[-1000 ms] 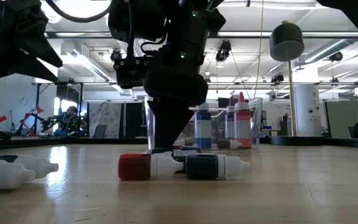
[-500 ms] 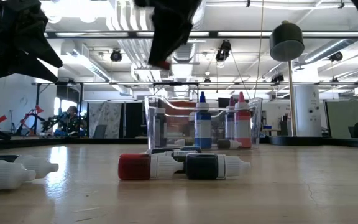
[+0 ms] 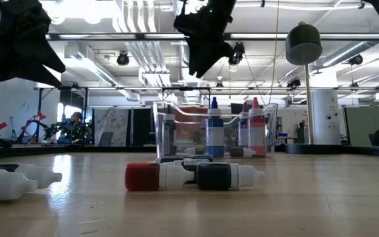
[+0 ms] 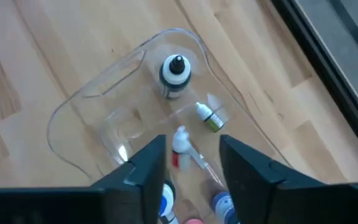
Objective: Pick & Place food coloring
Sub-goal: Put the top small blue food coloring bottle into the transparent bin
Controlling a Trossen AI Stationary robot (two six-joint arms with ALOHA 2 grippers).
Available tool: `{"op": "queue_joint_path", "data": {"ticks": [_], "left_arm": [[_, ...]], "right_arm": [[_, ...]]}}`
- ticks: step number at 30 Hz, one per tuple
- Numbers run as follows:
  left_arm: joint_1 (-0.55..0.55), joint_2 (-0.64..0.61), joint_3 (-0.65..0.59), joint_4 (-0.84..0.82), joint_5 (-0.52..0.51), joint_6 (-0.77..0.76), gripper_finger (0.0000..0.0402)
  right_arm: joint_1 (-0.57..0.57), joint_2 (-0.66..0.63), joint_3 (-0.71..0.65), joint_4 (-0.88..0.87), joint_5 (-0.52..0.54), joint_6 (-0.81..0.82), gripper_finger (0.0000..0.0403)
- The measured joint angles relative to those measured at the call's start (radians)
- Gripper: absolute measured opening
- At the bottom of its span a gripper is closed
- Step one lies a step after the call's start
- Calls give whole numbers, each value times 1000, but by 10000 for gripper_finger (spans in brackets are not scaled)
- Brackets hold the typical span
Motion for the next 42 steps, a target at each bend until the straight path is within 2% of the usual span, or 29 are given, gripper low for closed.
{"op": "queue_joint_path", "data": {"ticks": [5, 10, 13, 16, 21, 24, 29, 34, 42], "left_arm": [[0, 0, 0, 0, 0, -13, 209], [0, 0, 0, 0, 0, -13, 209], [0, 0, 0, 0, 0, -13, 209], [0, 0, 0, 0, 0, -13, 209], [0, 0, 0, 1, 0, -13, 209], [0, 1, 0, 2, 3, -15, 209], [0, 1, 0, 3, 34, -18, 209], [0, 1, 0, 3, 82, -18, 209], [0, 1, 0, 3, 102, -19, 209]], "right_arm": [[14, -13, 5, -50, 2, -24, 192], [97, -23, 0, -105, -27, -194, 218], [160, -12, -32, -147, -94, -277, 220], [223, 3, -86, -133, -101, -298, 221], [301, 37, -174, 3, -195, -283, 221], [333, 76, -216, 98, -214, -260, 220], [360, 153, -241, 203, -219, -197, 219], [370, 211, -236, 231, -218, -167, 219], [372, 228, -236, 263, -217, -122, 206]]}}
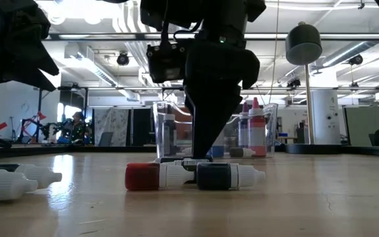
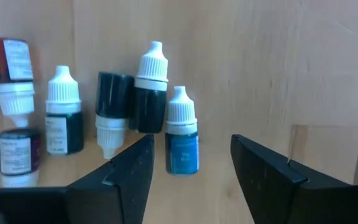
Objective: Pick & Place food coloring
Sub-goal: Put the top small blue food coloring bottle into the transparent bin
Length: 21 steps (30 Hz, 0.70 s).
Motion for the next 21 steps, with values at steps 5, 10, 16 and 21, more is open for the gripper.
{"op": "queue_joint_path", "data": {"ticks": [5, 10, 16, 21], "left_arm": [[0, 0, 0, 0, 0, 5, 209], [0, 0, 0, 0, -2, 10, 209], [0, 0, 0, -1, -6, 11, 209], [0, 0, 0, -1, -6, 11, 209]], "right_arm": [[1, 0, -9, 33, 0, 12, 187], [2, 0, -18, 51, -1, 12, 170], [2, 0, -52, 86, -1, 12, 147], [2, -3, -77, 113, 1, 11, 119]]}}
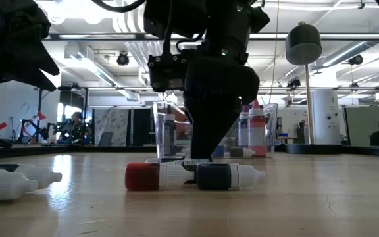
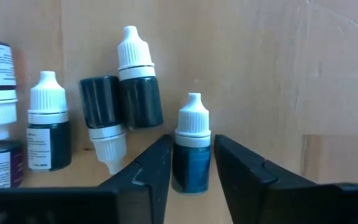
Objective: Pick & Place food coloring
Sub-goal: Put the top small blue food coloring bottle into the transparent bin, then put the right small violet food coloring bottle into the transparent bin
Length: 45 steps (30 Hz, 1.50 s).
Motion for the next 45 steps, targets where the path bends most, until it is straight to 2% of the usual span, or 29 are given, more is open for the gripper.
{"op": "queue_joint_path", "data": {"ticks": [8, 11, 13, 18, 20, 23, 26, 30, 38, 42, 45], "left_arm": [[0, 0, 0, 0, 0, 0, 209], [0, 0, 0, 0, 0, 1, 209], [0, 0, 0, 0, 0, 1, 209], [0, 0, 0, -2, -6, 1, 209], [0, 1, 0, -2, -13, 5, 209], [0, 4, 0, -2, -22, 12, 209], [0, 5, 0, -2, -26, 21, 209], [0, 6, 0, -2, -15, 20, 209], [0, 6, 0, 0, 8, 10, 209], [0, 6, 0, 0, 8, 11, 209], [0, 6, 0, 0, 4, 14, 209]], "right_arm": [[-3, -3, 52, -58, 5, 16, 59], [-5, -32, 113, -109, 41, -4, 54], [-8, -64, 163, -150, 119, -26, 63], [-50, -165, 264, -265, 436, -32, 91], [-100, -203, 288, -300, 501, 12, 92], [-203, -246, 299, -342, 467, 103, 86], [-304, -257, 292, -387, 336, 156, 83], [-366, -258, 291, -413, 243, 163, 105], [-347, -259, 332, -431, 232, 142, 189], [-276, -259, 337, -434, 232, -7, 209], [-200, -259, 308, -441, 176, -91, 212]]}}
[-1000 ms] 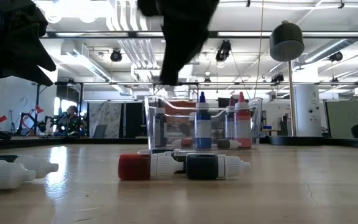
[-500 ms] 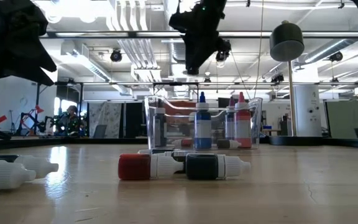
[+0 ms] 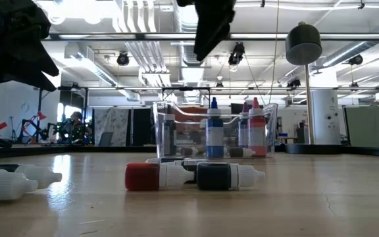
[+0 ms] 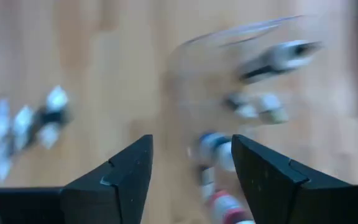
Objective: Pick & Place food coloring
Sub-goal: Put the right small violet food coloring bottle into the transparent bin
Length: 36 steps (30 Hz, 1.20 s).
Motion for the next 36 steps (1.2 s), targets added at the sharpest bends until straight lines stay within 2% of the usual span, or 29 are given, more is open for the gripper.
{"op": "queue_joint_path", "data": {"ticks": [3, 8, 19, 24, 28, 36], "left_arm": [[0, 0, 0, 0, -4, 0, 209], [0, 0, 0, 0, -4, 1, 209], [0, 0, 0, 0, -3, 8, 209], [0, 1, 0, 0, 5, 8, 209], [0, 1, 0, 0, 6, 8, 209], [0, 1, 0, 0, 5, 3, 209]], "right_arm": [[71, 0, -53, -4, -65, -21, 209], [203, 2, -193, 51, -109, -1, 206], [409, 2, -467, 483, -207, 92, 206], [455, 2, -537, 668, -187, 118, 206], [457, 2, -577, 685, -132, 205, 206], [457, 2, -646, 830, -127, 211, 206]]}}
